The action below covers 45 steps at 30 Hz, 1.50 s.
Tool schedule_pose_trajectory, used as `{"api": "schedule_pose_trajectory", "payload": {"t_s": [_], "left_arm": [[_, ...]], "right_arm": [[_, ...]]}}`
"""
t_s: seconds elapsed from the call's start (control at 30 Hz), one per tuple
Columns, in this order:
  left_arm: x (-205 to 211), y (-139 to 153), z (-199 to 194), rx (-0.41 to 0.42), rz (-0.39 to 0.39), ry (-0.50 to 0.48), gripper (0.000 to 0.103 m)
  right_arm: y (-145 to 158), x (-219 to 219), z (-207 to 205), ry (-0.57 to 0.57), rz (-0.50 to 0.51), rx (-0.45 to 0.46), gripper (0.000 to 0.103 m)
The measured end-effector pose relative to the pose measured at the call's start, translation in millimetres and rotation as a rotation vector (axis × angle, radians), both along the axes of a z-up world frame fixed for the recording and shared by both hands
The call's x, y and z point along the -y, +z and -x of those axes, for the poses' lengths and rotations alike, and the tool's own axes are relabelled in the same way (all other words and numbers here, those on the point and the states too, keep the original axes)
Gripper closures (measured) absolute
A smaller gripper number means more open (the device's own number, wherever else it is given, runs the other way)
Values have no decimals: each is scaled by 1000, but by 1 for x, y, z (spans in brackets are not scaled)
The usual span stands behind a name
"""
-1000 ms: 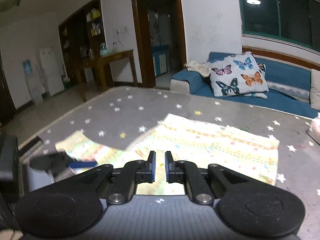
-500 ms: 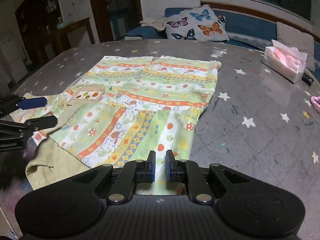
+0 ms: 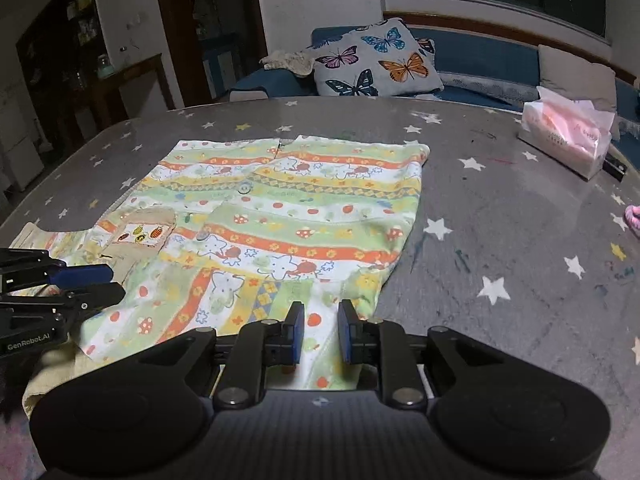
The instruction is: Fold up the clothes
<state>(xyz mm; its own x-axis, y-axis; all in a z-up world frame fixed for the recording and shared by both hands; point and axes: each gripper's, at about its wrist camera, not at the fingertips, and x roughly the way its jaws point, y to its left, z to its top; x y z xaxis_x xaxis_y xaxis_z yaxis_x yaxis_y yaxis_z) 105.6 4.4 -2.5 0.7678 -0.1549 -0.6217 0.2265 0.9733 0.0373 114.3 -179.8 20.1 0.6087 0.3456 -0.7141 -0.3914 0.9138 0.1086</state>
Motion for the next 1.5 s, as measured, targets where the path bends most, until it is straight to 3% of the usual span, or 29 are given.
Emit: {"api": "schedule_pose_trajectory", "payload": {"t_s": [0.37,0.5,0.73,0.9,1.03,1.2,1.37,1.43,1.5], "left_arm": [[-34,14,25,27,16,110,74],[-66,14,40,30,14,228,61],[-123,14,66,31,8,445,51],[-164,14,85,32,7,603,50],[-191,10,94,27,33,723,49],[-211,10,96,27,41,794,49],[-217,7,98,26,67,797,58],[-219,6,100,35,65,779,82],[-220,9,101,35,86,765,92]], "right_arm": [[17,-64,22,181,-7,62,77],[14,-91,27,233,-10,70,75],[-3,-123,48,318,70,107,68],[0,-130,64,357,104,158,66],[-4,-133,64,381,101,134,65],[-2,-133,61,375,90,120,65],[-2,-131,60,371,87,115,64],[-1,-130,61,367,81,114,64],[1,-129,61,365,76,114,64]]}}
